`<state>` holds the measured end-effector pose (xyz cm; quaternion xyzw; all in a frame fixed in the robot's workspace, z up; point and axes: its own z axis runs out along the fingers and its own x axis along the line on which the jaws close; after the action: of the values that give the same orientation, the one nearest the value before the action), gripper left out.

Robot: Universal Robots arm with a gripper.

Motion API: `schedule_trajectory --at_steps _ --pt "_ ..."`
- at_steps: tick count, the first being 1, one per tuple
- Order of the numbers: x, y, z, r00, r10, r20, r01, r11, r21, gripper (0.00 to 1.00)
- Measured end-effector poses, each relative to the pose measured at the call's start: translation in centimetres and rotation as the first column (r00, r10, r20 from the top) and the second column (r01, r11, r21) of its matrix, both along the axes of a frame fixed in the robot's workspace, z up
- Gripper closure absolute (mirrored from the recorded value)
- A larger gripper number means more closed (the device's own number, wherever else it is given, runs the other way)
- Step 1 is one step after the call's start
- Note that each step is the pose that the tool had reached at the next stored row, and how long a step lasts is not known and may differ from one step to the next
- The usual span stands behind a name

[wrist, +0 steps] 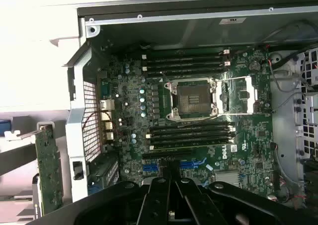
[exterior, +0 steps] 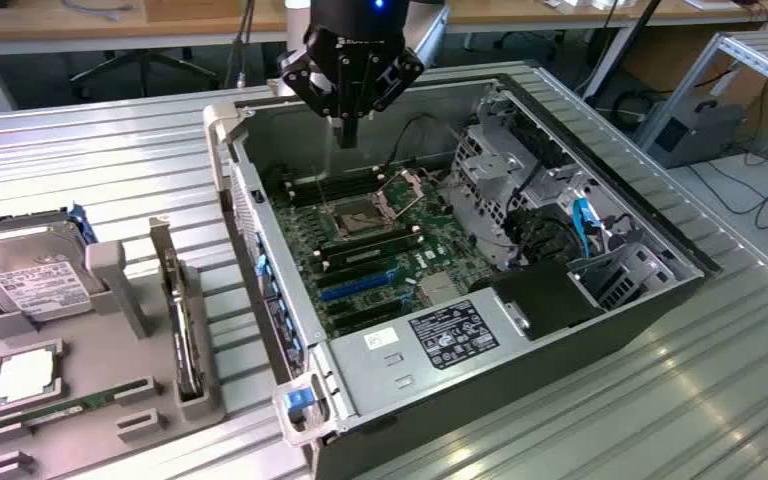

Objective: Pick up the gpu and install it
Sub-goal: 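Reach for the gpu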

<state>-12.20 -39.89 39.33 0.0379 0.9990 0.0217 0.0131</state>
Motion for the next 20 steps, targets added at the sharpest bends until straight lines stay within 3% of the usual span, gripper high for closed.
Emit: schedule_trajectory --at_steps 7,12,20 --pt "0.0 0.0 0.0 1.0 0.0 0.0 0.0 1.0 0.0 0.89" --pt "-1.5 0.0 -0.01 1.0 0.0 0.0 0.0 1.0 0.0 0.89" --pt "-2.7 0.0 -0.01 1.0 0.0 0.0 0.0 1.0 0.0 0.89"
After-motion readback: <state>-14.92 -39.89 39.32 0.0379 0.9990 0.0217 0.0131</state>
